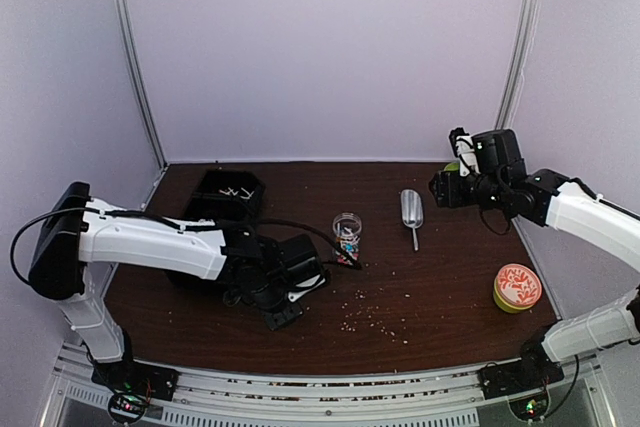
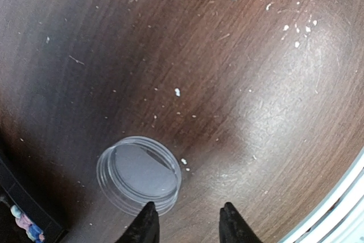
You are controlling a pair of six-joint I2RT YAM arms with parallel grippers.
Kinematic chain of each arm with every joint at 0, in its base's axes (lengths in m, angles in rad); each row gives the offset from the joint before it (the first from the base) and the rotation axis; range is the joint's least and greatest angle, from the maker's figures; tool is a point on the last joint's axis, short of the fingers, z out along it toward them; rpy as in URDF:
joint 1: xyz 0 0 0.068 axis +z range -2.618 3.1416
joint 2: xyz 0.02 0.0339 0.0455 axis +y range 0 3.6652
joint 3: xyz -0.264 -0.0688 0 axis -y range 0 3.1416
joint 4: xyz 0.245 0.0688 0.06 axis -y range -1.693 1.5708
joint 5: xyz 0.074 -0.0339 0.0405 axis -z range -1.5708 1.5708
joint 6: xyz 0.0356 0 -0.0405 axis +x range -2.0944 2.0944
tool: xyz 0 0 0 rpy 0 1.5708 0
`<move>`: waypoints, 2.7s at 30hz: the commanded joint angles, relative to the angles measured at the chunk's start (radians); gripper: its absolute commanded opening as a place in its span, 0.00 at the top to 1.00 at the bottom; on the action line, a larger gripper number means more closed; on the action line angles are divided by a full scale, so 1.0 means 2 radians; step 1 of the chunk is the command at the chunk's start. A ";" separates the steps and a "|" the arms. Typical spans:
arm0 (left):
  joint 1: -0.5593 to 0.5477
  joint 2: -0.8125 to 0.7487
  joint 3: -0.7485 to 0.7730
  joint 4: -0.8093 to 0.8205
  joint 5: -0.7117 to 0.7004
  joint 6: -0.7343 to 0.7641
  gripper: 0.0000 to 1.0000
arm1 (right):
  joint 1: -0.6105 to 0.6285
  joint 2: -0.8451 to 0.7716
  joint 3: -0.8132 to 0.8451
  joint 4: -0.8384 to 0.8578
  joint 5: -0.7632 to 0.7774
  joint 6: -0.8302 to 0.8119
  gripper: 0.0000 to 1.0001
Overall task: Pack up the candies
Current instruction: Pick up the bottle lid at the center of the board, then pass from the left arm to the right
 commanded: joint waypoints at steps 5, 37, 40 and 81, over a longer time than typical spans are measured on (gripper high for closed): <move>-0.002 0.038 -0.018 0.027 -0.002 -0.022 0.69 | 0.006 -0.017 -0.004 -0.002 0.004 -0.003 0.24; 0.047 -0.097 -0.035 0.130 0.079 -0.024 1.00 | 0.039 -0.120 -0.135 0.196 -0.172 -0.030 0.02; 0.063 -0.137 -0.040 0.163 0.121 -0.020 1.00 | 0.061 -0.149 -0.175 0.267 -0.208 -0.050 0.00; 0.072 -0.218 -0.068 0.450 0.392 -0.102 1.00 | 0.282 0.020 -0.214 0.656 -0.212 -0.290 0.05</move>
